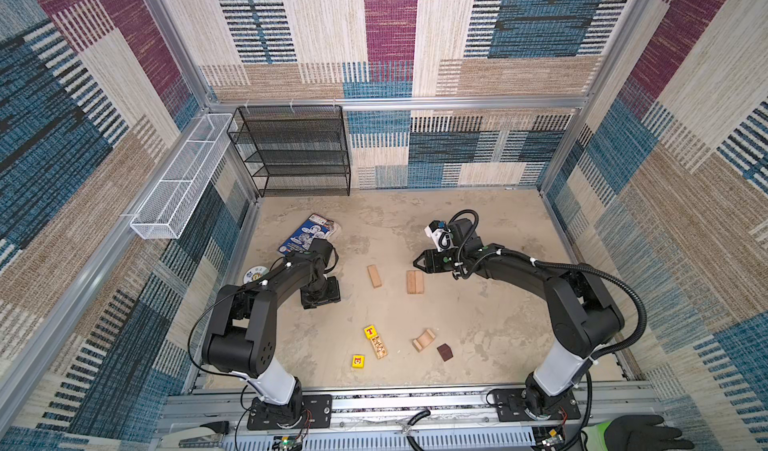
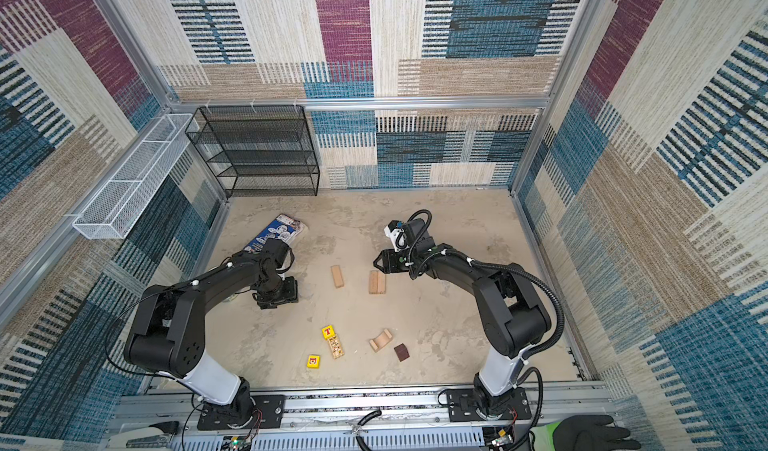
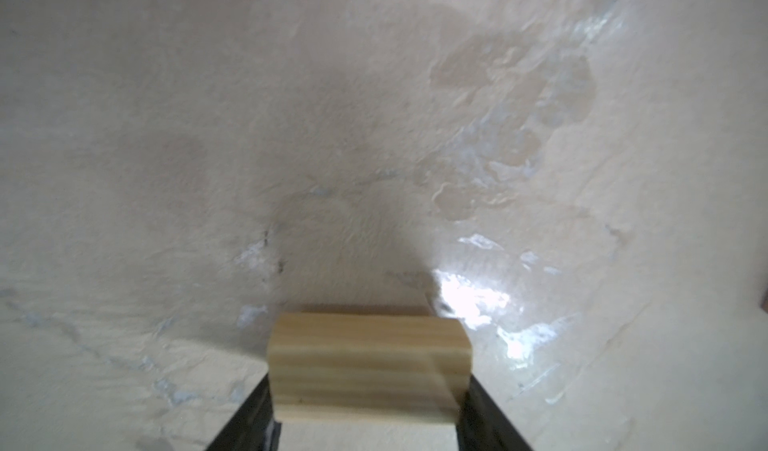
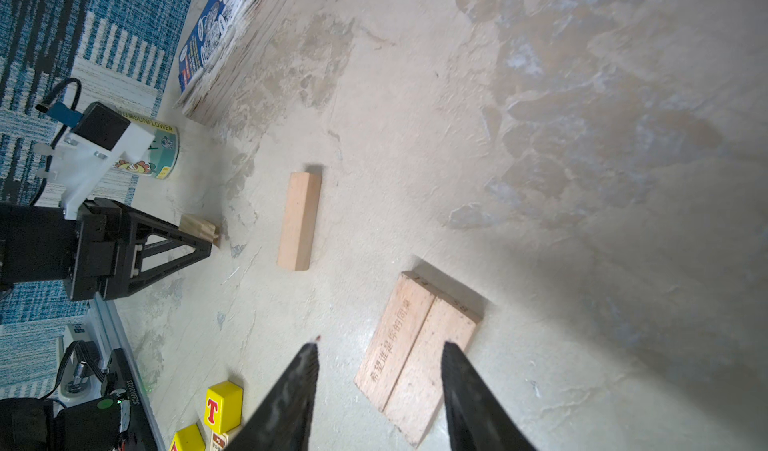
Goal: Build the wood block tower
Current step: 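Carry the pine block with the left gripper over the standing bars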
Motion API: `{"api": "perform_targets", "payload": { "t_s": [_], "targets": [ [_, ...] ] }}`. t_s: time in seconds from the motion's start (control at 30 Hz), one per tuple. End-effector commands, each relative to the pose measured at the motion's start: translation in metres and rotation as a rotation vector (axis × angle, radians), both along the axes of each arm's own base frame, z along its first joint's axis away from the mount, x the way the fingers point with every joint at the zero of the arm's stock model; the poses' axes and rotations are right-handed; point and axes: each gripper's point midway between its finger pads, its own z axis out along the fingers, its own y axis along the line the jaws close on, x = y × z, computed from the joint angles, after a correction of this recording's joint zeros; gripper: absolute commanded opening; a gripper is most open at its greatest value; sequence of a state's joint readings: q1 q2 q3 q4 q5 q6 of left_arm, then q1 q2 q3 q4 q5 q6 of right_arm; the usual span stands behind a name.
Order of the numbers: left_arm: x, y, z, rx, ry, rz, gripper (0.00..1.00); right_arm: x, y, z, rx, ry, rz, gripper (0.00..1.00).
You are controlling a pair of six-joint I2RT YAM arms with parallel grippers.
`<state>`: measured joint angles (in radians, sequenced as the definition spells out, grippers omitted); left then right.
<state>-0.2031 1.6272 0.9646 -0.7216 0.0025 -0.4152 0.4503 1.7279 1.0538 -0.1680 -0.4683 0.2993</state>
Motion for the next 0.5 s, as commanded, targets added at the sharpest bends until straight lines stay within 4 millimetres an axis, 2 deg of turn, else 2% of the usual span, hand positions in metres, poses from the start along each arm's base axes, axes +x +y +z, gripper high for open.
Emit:
{"api": "perform_targets", "payload": {
  "t_s": [0.0,0.1,0.23,0.37,0.47],
  "targets": [
    [-0.001,0.002,0.003,0.011,-0.007,-0.014,0.49,0.001,0.003,0.006,0.022,-0.014,0.002,0.51],
    [0.002,-0.002,0.015,-0.007,-0.041,-0.01,0.49,0.001,0.002,0.008,0.02,-0.021,-0.001,0.51],
    [0.012,-0.019,0.045,-0.054,-0.13,-0.012,0.49,0.003,0.001,0.012,0.019,-0.034,-0.012,0.51],
    [0.022,-0.051,0.071,-0.096,-0.195,-0.057,0.5,0.006,0.002,0.016,0.026,-0.044,-0.021,0.51],
    [0.028,-0.084,0.086,-0.107,-0.222,-0.116,0.5,0.008,0.002,0.019,0.032,-0.05,-0.031,0.51]
  ]
}}
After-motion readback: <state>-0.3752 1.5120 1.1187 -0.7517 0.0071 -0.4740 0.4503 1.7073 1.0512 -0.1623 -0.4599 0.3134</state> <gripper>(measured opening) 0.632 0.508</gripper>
